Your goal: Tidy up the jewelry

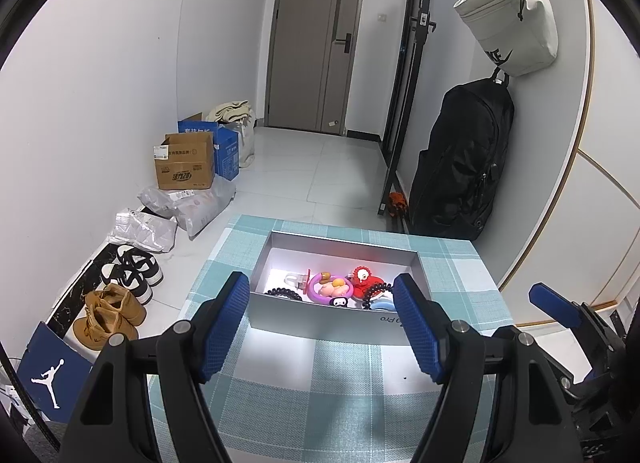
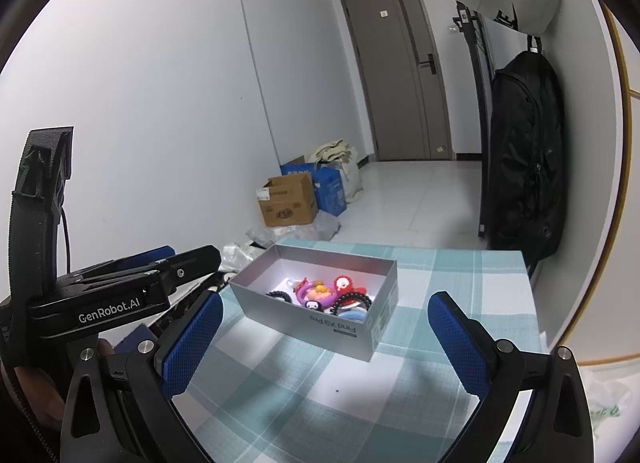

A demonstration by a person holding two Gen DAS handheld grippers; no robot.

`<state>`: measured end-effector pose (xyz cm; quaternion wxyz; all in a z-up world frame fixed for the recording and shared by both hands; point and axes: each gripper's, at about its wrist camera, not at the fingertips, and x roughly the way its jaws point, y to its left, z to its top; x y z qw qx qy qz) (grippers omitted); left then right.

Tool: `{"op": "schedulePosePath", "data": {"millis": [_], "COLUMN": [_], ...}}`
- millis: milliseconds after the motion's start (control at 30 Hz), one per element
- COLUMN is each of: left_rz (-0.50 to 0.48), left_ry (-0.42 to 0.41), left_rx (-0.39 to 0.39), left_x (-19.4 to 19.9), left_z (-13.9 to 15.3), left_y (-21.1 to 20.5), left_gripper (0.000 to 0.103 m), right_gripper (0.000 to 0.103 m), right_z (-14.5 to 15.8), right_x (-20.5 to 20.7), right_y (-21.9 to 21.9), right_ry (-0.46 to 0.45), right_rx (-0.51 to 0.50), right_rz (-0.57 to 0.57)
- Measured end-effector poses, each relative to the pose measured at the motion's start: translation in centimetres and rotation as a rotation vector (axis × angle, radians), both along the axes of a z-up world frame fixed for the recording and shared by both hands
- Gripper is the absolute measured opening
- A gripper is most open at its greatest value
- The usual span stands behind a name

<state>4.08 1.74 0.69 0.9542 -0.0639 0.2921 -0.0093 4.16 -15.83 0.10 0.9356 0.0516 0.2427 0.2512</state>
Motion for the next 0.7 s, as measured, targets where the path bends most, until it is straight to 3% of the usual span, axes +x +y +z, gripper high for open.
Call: {"op": "schedulePosePath", "data": {"millis": [700], "left_rz": [-0.031], "left_ry": [0.000], "left_rx": [-0.001], "left_x": [0.55], "left_z": [-0.34], "left_y": [-0.39], "left_gripper": [0.070], "right_gripper": [0.103], "right_z": [-0.66], "right_x": [0.82], "right_y": [0.19], "right_ry": [0.018], "right_rx": [-0.003], "right_rz": [0.012]}}
